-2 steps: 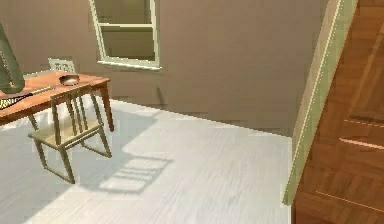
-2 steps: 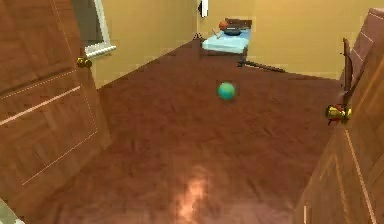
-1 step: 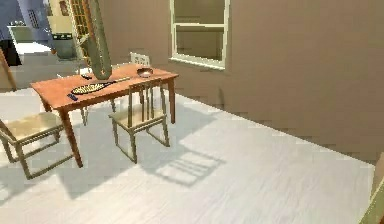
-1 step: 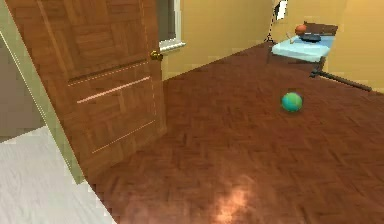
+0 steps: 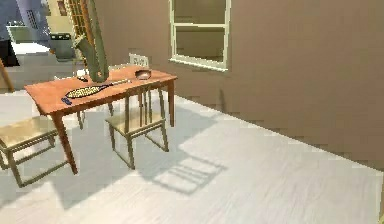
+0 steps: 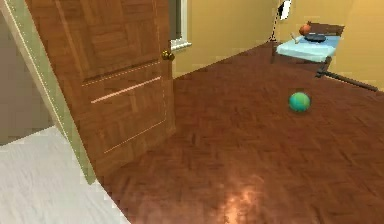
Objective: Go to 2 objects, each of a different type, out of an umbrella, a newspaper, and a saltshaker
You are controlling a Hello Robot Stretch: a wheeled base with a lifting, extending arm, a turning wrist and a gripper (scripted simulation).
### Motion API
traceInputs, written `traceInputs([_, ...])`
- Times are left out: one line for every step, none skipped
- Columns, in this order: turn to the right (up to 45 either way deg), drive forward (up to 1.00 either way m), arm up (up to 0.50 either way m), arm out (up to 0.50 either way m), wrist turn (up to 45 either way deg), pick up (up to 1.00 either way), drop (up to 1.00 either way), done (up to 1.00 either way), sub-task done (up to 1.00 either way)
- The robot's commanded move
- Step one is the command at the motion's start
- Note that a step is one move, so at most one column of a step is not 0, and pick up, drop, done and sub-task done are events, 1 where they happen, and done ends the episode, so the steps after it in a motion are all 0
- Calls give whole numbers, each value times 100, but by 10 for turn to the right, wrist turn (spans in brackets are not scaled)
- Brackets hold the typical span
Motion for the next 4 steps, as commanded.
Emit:
traceInputs([450,0,0,0,0,0,0,0,0])
traceInputs([420,0,0,0,0,0,0,0,0])
traceInputs([0,5,0,0,0,0,0,0,0])
traceInputs([210,0,0,0,0,0,0,0,0])
